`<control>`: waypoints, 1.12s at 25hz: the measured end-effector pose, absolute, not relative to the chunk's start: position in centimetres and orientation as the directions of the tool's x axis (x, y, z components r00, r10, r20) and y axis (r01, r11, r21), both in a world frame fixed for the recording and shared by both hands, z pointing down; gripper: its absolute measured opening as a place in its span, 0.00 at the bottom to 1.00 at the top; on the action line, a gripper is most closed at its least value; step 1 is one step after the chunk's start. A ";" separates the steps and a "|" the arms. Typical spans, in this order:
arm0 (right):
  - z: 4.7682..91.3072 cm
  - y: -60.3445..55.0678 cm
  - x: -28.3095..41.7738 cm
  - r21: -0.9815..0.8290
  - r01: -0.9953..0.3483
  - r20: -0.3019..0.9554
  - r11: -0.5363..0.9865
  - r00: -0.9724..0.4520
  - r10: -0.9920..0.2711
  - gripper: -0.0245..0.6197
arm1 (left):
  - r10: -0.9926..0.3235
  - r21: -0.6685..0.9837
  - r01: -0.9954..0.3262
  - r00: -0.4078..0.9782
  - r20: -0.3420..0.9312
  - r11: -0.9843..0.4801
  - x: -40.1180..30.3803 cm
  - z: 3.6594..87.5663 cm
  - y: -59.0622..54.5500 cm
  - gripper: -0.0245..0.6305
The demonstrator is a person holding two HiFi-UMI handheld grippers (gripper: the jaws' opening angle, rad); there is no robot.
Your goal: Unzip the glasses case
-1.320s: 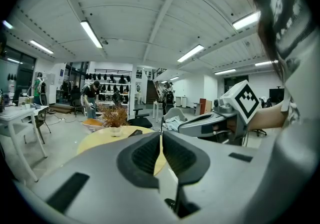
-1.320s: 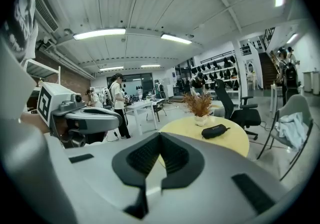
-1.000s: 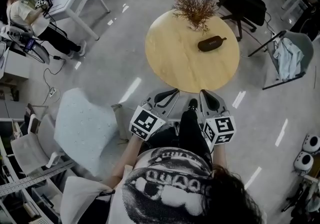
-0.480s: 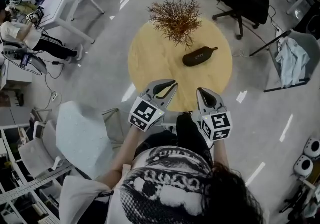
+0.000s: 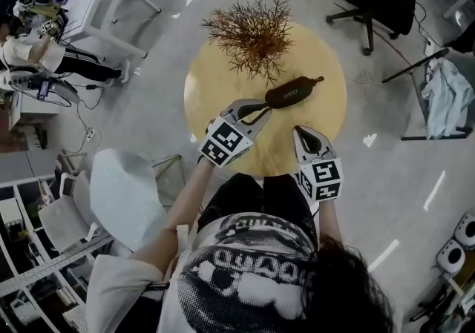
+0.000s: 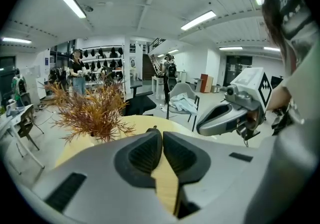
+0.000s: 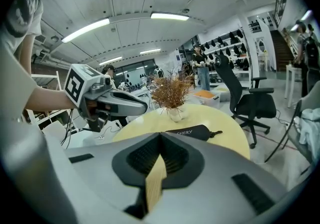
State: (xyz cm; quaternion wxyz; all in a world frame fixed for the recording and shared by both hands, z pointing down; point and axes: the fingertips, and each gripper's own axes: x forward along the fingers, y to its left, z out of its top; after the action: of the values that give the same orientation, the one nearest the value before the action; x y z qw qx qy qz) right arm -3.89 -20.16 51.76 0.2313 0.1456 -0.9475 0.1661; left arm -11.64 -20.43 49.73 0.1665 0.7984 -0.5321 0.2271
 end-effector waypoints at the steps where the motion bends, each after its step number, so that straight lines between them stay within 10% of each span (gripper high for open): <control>1: 51.9 -20.4 -3.8 -0.251 -0.355 0.488 0.901 -0.850 -0.199 0.04 | -0.763 0.022 -0.919 0.339 0.551 -0.393 -11.6 50.0 -20.9 0.09; 28: 58.2 -19.8 -4.0 -0.312 -0.575 0.543 0.756 -0.761 -0.355 0.04 | -0.247 0.133 -0.660 0.450 0.858 -0.739 -9.8 62.0 -29.9 0.41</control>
State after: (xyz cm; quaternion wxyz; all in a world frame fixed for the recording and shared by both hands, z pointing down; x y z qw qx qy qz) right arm -3.95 -19.75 58.23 0.2319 0.2560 -0.9079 0.2374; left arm -9.83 -29.86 62.00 0.2317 0.8194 -0.2768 0.4453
